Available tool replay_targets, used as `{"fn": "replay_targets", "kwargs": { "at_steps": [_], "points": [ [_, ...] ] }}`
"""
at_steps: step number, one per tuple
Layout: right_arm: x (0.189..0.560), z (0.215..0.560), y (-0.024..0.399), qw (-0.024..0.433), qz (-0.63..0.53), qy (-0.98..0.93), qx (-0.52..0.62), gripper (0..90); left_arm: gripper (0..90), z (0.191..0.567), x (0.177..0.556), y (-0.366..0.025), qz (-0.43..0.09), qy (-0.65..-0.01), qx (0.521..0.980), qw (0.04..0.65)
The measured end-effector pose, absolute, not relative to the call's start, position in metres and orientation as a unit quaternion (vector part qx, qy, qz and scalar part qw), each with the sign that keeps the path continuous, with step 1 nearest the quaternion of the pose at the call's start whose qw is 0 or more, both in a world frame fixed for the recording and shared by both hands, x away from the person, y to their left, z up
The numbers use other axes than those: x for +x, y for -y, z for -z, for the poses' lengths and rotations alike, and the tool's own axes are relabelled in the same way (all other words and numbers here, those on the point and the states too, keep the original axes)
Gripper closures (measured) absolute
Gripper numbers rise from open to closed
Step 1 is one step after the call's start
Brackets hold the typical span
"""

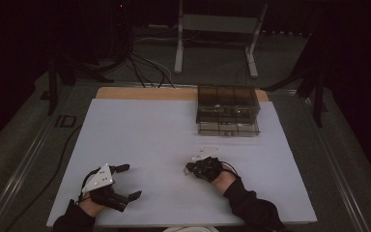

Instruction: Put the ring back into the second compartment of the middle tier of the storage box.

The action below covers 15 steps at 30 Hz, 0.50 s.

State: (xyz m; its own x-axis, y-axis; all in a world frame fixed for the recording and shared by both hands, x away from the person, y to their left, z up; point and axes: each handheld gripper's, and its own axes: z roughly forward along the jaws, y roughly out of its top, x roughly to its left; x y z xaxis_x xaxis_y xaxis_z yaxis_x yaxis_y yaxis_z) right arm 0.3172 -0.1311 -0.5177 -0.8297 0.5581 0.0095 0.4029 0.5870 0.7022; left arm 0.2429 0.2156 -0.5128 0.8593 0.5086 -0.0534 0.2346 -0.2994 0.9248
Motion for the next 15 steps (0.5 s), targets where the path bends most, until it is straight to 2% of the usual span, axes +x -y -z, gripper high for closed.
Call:
{"fn": "replay_targets", "kwargs": {
  "at_steps": [15],
  "points": [
    [0.3141, 0.5106, 0.1321, 0.097, -0.369, -0.884, 0.271, 87.4, 0.8, 0.5124, 0.2429, -0.2155, -0.128, -0.233, 0.795, 0.546]
  ]
}}
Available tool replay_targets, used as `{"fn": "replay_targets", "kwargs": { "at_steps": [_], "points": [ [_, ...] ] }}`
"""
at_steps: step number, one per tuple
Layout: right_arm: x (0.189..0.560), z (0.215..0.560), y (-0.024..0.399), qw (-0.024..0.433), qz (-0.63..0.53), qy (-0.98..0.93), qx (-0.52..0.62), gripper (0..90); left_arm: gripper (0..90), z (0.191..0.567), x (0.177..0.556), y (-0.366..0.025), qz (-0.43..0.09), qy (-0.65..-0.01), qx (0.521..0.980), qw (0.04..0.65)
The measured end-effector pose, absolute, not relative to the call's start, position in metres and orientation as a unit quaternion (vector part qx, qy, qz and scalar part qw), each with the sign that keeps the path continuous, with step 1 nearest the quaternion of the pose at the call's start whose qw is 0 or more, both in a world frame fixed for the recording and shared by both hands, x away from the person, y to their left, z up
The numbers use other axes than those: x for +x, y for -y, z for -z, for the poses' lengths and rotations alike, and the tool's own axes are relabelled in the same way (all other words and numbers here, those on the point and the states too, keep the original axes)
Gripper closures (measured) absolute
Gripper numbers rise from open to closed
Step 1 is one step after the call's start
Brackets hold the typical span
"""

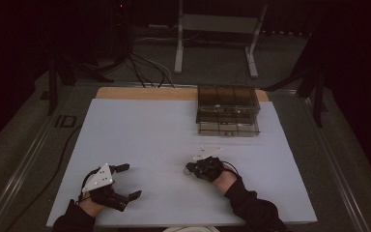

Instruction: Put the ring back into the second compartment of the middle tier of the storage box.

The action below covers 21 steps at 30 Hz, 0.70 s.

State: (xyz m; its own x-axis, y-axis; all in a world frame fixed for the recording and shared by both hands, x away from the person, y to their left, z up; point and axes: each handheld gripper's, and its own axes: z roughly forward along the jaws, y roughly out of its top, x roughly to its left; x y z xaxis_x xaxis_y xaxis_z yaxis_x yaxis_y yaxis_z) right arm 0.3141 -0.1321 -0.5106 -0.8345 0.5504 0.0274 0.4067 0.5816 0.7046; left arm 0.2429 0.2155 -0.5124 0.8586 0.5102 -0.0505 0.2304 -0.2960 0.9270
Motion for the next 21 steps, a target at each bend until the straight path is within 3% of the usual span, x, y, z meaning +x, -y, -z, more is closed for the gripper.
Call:
{"fn": "replay_targets", "kwargs": {
  "at_steps": [21],
  "points": [
    [0.313, 0.494, 0.141, 0.101, -0.376, -0.882, 0.267, 87.4, 0.8, 0.512, 0.243, -0.216, -0.131, -0.233, 0.796, 0.543]
  ]
}}
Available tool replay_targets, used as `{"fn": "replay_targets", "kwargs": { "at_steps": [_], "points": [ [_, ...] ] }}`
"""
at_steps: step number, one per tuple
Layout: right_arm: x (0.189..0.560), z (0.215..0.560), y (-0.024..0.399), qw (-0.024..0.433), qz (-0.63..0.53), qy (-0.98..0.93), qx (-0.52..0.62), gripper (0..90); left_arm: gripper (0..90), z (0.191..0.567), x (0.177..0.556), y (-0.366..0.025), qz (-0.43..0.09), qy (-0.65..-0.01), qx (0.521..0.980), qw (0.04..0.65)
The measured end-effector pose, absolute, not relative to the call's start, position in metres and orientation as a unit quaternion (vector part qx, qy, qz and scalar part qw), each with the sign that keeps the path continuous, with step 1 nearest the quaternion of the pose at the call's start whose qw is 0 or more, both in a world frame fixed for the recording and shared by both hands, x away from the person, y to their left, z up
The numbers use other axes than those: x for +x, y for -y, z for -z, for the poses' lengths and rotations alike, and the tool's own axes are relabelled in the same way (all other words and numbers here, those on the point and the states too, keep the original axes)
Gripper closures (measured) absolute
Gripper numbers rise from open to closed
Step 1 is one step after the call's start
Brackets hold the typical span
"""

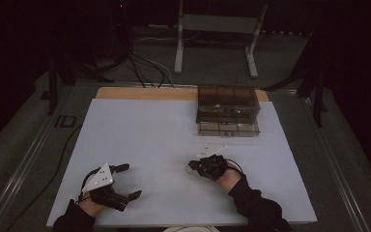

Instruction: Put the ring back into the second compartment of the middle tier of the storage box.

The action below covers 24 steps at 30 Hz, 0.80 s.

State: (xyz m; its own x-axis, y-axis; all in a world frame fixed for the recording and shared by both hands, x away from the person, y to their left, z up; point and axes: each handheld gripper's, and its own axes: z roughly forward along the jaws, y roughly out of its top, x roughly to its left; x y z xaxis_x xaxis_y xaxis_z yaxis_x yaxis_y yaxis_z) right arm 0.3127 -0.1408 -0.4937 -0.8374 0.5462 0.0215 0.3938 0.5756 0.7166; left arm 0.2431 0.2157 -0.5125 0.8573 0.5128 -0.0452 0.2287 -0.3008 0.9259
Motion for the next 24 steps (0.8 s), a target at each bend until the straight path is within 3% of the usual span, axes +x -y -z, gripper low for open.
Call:
{"fn": "replay_targets", "kwargs": {
  "at_steps": [24],
  "points": [
    [0.315, 0.479, 0.149, 0.109, -0.38, -0.879, 0.265, 87.4, 0.8, 0.513, 0.243, -0.216, -0.131, -0.233, 0.796, 0.543]
  ]
}}
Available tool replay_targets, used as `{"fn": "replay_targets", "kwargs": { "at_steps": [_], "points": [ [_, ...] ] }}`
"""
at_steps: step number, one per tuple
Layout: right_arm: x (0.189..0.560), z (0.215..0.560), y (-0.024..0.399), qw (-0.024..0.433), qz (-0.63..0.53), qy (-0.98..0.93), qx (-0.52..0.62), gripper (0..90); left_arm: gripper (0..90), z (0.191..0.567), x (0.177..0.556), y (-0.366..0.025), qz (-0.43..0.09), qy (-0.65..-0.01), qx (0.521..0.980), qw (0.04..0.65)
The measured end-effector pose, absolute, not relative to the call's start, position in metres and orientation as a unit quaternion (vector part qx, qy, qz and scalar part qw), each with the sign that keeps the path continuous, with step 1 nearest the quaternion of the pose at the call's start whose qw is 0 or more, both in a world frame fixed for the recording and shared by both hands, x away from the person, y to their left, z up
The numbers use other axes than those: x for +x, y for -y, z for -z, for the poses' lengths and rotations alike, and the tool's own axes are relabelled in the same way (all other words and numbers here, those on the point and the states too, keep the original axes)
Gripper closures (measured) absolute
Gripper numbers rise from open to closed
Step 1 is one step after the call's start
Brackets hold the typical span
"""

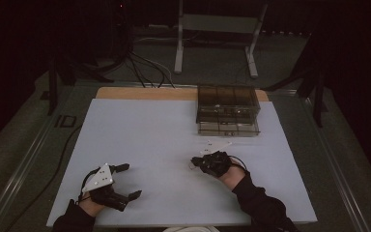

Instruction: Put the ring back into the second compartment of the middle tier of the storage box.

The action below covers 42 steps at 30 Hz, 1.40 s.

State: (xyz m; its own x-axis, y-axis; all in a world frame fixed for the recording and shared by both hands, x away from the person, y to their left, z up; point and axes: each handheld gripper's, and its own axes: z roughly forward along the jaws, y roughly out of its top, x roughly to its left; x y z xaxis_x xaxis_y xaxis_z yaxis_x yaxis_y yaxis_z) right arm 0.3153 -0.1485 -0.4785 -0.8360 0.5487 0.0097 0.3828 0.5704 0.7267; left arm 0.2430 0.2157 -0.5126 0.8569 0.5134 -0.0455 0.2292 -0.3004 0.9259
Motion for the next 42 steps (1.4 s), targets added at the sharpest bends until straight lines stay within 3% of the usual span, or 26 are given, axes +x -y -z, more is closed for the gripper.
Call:
{"fn": "replay_targets", "kwargs": {
  "at_steps": [42],
  "points": [
    [0.328, 0.448, 0.172, 0.137, -0.399, -0.86, 0.286, 87.3, 0.8, 0.513, 0.244, -0.216, -0.13, -0.236, 0.796, 0.543]
  ]
}}
